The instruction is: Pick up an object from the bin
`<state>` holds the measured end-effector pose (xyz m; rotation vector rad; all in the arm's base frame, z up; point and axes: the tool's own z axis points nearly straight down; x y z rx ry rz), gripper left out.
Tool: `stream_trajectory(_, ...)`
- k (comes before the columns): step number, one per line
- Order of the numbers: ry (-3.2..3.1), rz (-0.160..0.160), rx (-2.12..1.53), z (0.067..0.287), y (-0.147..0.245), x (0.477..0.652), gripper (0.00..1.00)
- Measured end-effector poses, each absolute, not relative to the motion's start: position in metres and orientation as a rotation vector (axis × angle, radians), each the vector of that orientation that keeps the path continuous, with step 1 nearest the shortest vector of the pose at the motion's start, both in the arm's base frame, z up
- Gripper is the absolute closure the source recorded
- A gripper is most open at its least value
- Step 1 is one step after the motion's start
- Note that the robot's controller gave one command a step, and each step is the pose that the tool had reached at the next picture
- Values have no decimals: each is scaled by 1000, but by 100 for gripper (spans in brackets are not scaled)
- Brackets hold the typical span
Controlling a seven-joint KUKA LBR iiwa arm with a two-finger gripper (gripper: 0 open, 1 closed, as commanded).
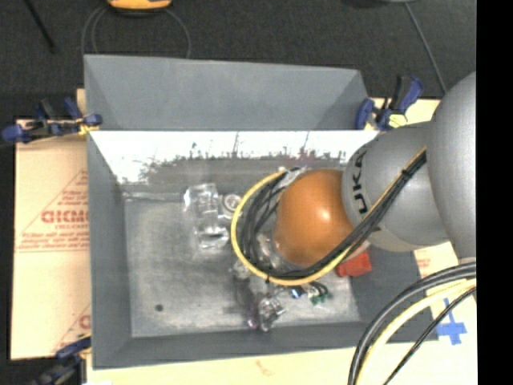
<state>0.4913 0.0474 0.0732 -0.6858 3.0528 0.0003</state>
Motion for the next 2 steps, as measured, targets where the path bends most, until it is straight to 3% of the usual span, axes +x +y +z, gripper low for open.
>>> stream_trajectory(1,3056,0,-684,74,47,491,100)
stream_trajectory(2,2962,-5,-1024,207,20,477,100)
